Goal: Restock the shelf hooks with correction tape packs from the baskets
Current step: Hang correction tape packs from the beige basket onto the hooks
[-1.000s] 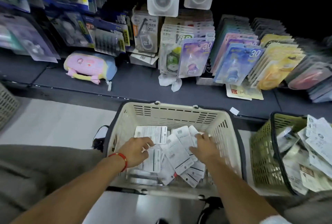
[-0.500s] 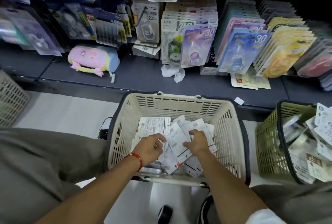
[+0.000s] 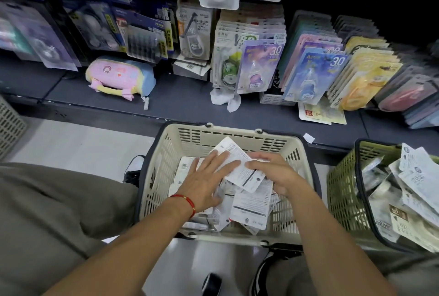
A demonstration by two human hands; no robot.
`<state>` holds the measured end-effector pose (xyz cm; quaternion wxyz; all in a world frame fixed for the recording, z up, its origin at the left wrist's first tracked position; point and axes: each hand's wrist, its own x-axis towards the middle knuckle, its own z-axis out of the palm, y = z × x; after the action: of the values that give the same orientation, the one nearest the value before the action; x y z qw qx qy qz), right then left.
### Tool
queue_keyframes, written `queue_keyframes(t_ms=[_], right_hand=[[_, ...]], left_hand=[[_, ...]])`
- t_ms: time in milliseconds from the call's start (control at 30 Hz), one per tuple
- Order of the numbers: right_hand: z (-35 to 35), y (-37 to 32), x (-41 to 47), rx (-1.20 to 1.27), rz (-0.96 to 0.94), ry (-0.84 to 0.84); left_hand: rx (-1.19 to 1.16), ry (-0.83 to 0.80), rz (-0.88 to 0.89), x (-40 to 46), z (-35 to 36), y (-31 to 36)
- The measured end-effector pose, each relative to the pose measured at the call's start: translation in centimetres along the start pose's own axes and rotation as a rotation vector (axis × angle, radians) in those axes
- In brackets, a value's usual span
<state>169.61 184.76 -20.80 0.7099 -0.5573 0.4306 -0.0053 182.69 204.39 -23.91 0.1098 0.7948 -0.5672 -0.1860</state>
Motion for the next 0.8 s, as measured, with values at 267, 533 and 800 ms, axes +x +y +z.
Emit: queue_keyframes(t_ms=[267, 533, 800], right_hand=[[0.5, 0.6, -0.8, 0.193, 0.182, -0.158], [-0.9, -0.8, -0.7, 0.206, -0.166, 0.436], [5.5, -2.7, -2.6, -0.226, -0.706, 0.022]], left_hand=[[0.021, 0.417, 0.201, 0.7, -1.7, -1.8], [-0.997, 0.278, -0.547, 0.2, -1.5, -2.3], [-2.035, -0.114, -0.589, 0.4, -3.1, -1.2]])
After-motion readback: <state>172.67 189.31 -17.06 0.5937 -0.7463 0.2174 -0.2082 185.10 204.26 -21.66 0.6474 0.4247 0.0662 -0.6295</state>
